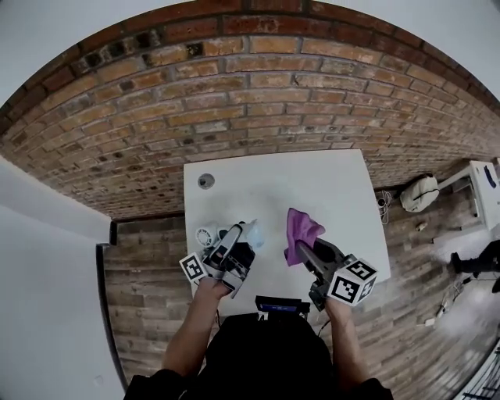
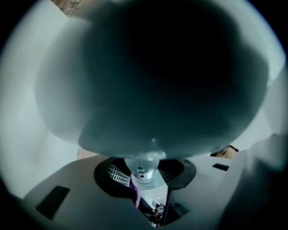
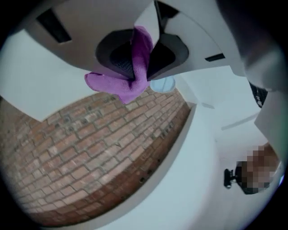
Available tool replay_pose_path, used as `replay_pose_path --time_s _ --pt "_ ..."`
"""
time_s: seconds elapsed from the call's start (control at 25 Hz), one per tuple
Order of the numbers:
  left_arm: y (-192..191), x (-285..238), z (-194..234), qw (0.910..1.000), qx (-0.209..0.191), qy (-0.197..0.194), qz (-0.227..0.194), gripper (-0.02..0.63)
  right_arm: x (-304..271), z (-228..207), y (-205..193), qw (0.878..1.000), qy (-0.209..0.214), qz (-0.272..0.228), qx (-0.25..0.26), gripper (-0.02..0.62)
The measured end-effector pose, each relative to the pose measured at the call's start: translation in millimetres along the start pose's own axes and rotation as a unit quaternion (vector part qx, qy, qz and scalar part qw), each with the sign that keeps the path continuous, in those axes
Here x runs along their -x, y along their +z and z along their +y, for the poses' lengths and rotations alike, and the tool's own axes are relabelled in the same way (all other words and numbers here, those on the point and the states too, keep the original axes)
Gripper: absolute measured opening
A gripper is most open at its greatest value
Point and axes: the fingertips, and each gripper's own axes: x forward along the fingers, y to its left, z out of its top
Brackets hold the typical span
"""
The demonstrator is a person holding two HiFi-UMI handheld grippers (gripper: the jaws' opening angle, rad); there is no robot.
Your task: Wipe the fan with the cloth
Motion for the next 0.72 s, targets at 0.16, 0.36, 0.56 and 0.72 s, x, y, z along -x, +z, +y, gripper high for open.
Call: replay_pose_path --time_s 0.16,0.36,0.56,0.72 --pt "-2 -15 -39 0.998 0.026 -0.057 -0.004 0.158 -42 113 44 0.984 0.097 -0.017 0.15 0.063" --pt "10 -12 -62 0.9936 0.055 -0.092 -0.035 0.156 -71 126 47 0.974 0.069 0.004 0.216 0.063" --pt "28 2 -75 0.9906 0.049 -0.117 -0.052 0.156 -74 72 43 0.963 -0.062 0.066 0.253 0.063" --pt "38 9 -79 0.9885 0.056 -0.124 -0.067 0.156 -73 136 55 0.968 0.036 0.039 0.246 0.063"
